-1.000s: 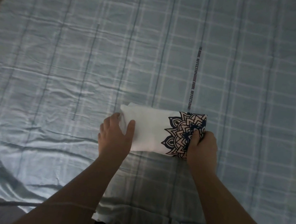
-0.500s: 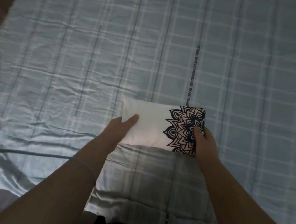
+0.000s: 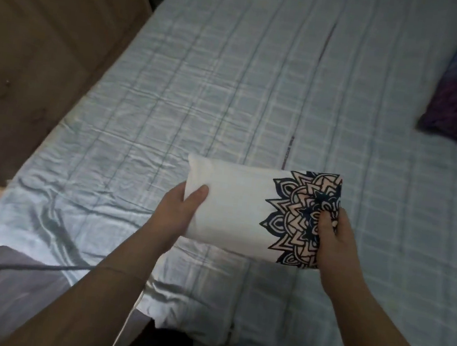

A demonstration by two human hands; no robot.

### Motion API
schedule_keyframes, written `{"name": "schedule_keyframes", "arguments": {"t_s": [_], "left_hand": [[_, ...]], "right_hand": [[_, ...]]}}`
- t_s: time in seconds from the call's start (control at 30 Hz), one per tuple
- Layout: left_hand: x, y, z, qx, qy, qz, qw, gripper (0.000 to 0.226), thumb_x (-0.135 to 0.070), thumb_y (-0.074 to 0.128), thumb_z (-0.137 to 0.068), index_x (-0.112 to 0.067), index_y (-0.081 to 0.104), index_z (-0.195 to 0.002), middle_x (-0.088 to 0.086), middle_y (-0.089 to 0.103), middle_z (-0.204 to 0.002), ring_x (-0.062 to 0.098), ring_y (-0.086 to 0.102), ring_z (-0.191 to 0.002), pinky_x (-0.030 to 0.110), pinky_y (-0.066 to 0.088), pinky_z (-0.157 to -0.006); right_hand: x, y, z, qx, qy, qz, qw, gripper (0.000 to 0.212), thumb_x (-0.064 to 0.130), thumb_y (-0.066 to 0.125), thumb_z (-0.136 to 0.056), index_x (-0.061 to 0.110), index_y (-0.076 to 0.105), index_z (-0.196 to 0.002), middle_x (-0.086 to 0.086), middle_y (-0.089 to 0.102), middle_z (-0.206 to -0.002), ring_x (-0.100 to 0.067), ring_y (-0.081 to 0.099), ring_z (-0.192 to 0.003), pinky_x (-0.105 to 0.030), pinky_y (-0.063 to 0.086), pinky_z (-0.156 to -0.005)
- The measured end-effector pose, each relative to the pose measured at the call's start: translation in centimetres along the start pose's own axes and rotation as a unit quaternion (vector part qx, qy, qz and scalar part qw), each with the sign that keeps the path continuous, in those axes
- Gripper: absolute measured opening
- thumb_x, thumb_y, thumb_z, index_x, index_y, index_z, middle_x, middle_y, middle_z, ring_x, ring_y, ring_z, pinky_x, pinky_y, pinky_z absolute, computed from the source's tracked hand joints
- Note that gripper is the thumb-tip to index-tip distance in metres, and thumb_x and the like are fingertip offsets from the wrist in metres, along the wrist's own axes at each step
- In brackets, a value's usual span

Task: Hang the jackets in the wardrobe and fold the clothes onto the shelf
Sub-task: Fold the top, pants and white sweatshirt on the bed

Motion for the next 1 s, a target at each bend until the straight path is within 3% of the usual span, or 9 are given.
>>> {"name": "schedule_keyframes", "arguments": {"t_s": [0.1,0.2,0.3,0.47,0.63,0.8,0.83,0.93,1.0], "left_hand": [[-5.8,-2.2,4.0,-0.005,0.033,0.009,0.999,0.042,-0.058,0.063,-0.083,-0.025,0.071,-0.106,-0.006,0.077,-0.099,0.013,0.073,-0.092,0.037,0.057,-0.079],[-10.4,-5.7,8.0,-0.020,0.063,0.035,0.997,0.031,-0.047,0.061,-0.094,-0.021,0.072,-0.106,-0.004,0.077,-0.098,0.014,0.074,-0.089,0.034,0.056,-0.074],[-13.9,-11.0,11.7,-0.067,0.108,0.096,0.987,0.032,-0.044,0.058,-0.096,-0.021,0.069,-0.116,-0.002,0.076,-0.107,0.018,0.072,-0.099,0.035,0.057,-0.076],[-15.3,-23.6,18.5,-0.181,0.161,0.130,0.961,0.033,-0.052,0.058,-0.095,-0.027,0.068,-0.115,-0.007,0.075,-0.108,0.017,0.071,-0.101,0.039,0.059,-0.081],[-11.7,-40.9,28.6,-0.369,0.198,0.142,0.897,0.020,-0.044,0.058,-0.097,-0.029,0.072,-0.095,-0.012,0.077,-0.091,0.009,0.073,-0.086,0.038,0.057,-0.077],[-5.4,-57.4,40.4,-0.492,0.181,0.157,0.837,0.034,-0.057,0.059,-0.089,-0.026,0.073,-0.095,0.000,0.077,-0.094,0.023,0.074,-0.089,0.056,0.058,-0.084],[-4.1,-60.5,43.3,-0.524,0.184,0.156,0.817,0.033,-0.058,0.058,-0.087,-0.028,0.073,-0.091,0.000,0.077,-0.092,0.022,0.074,-0.088,0.056,0.057,-0.084],[-1.9,-65.7,48.6,-0.591,0.183,0.141,0.773,0.032,-0.061,0.055,-0.083,-0.033,0.071,-0.088,-0.003,0.077,-0.088,0.019,0.073,-0.084,0.056,0.057,-0.082],[0.2,-68.9,51.3,-0.619,0.180,0.159,0.748,0.037,-0.062,0.056,-0.082,-0.031,0.072,-0.093,-0.004,0.077,-0.091,0.020,0.074,-0.088,0.057,0.057,-0.083]], "right_hand": [[7.3,-0.5,2.2,-0.001,-0.055,-0.007,0.998,0.021,0.043,0.048,-0.099,0.059,0.062,-0.095,0.008,0.071,-0.102,-0.016,0.069,-0.097,-0.047,0.055,-0.090],[14.2,0.8,4.8,0.011,-0.116,0.000,0.993,0.022,0.036,0.047,-0.102,0.052,0.062,-0.096,0.014,0.070,-0.098,-0.004,0.068,-0.090,-0.040,0.055,-0.085],[20.5,4.2,8.3,0.029,-0.174,0.011,0.984,0.016,0.045,0.047,-0.097,0.046,0.062,-0.101,0.011,0.070,-0.101,-0.009,0.067,-0.094,-0.041,0.054,-0.086],[27.2,14.3,15.4,0.083,-0.260,0.027,0.962,0.015,0.033,0.044,-0.104,0.033,0.059,-0.099,0.016,0.064,-0.092,0.007,0.060,-0.084,-0.023,0.045,-0.072],[30.7,30.3,27.0,0.184,-0.334,0.041,0.924,0.018,0.032,0.042,-0.104,0.028,0.058,-0.098,0.018,0.063,-0.089,0.017,0.056,-0.079,-0.011,0.039,-0.067],[32.8,47.0,41.3,0.296,-0.404,0.046,0.864,0.013,0.030,0.042,-0.104,0.030,0.055,-0.099,0.020,0.059,-0.087,0.016,0.055,-0.076,-0.001,0.036,-0.061],[33.2,50.5,44.6,0.321,-0.416,0.042,0.850,0.013,0.031,0.042,-0.104,0.029,0.055,-0.103,0.021,0.059,-0.088,0.009,0.056,-0.078,-0.002,0.036,-0.063],[34.0,57.2,50.8,0.360,-0.443,0.043,0.820,0.024,0.036,0.041,-0.104,0.021,0.058,-0.109,0.008,0.062,-0.091,-0.015,0.057,-0.088,-0.026,0.042,-0.077],[34.6,61.3,54.9,0.386,-0.456,0.045,0.801,0.027,0.038,0.040,-0.104,0.019,0.058,-0.107,0.008,0.062,-0.088,-0.012,0.057,-0.080,-0.023,0.043,-0.072]]}}
Point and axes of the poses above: each hand's wrist, its own z-axis away from the middle knuckle, its own y-axis out of the palm, x = y × z, the point moved 6 cm from there along -z, towards the middle knuckle
